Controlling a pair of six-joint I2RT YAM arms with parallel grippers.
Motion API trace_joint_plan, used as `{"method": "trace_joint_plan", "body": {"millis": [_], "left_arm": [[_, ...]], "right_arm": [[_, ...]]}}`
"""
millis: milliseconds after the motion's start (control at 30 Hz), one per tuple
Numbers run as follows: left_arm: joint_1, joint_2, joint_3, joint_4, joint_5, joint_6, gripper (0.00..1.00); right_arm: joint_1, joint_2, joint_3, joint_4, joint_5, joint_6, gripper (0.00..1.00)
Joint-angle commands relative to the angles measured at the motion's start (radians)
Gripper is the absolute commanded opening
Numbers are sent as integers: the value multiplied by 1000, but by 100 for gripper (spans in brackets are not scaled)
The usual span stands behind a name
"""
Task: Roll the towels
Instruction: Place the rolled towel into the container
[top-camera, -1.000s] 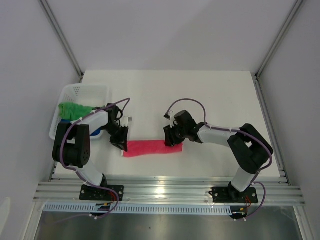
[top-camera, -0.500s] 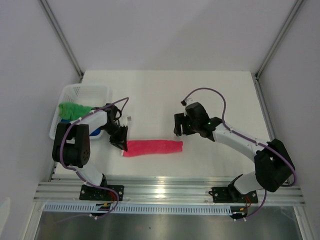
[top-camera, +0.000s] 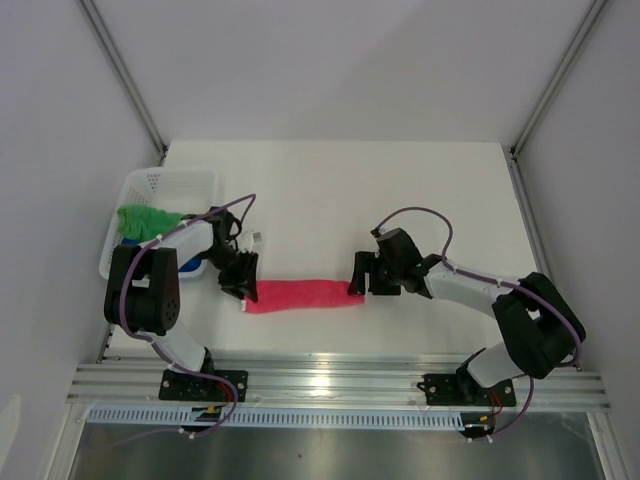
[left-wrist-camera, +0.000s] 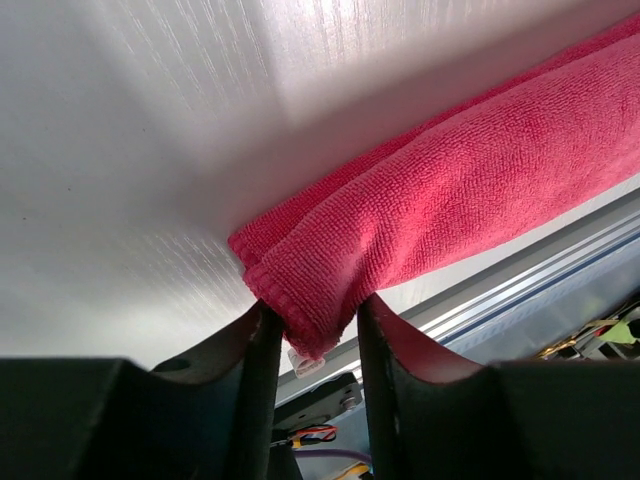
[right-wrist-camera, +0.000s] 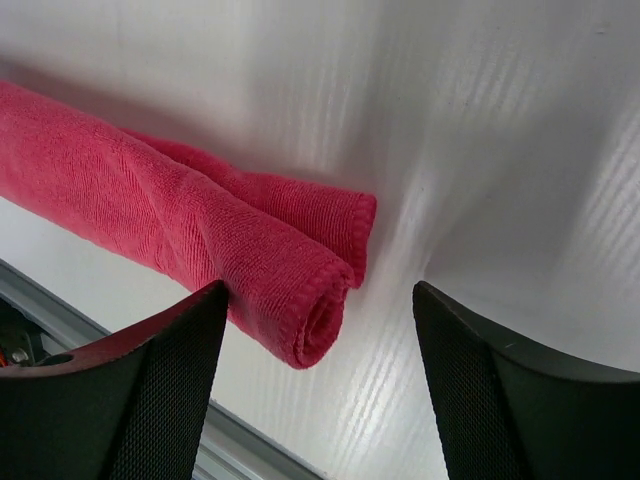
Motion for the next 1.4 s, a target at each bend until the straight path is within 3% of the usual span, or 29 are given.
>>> {"method": "trace_joint_plan", "body": {"millis": [0,300,467,567,800,867,900,1367], "left_arm": [[13,1,16,5,14,-11,40],[25,55,21,0,11,-26,45],[27,100,24,-6,28,-35,45],[30,127,42,-2,63,-39,39],[45,81,24,64,148,-62,5],[45,72,16,63,169,-57,1],[45,64,16,58,175,-52,1],[79,-22,26,-26,192,81,1]], "right_arm": [[-8,39,-5,113,-47,40,77],[-25,105,-48,173,-64,74,73],[-23,127,-56,202,-87,86,59],[-23,122,-62,205,-101,89,43],[-20,102,-57,220,-135,95,16],[-22,90,-54,227,-144,100,10],[-20,85,-51,227,-145,101,1],[-22,-65,-22,190,-164,97,0]]}}
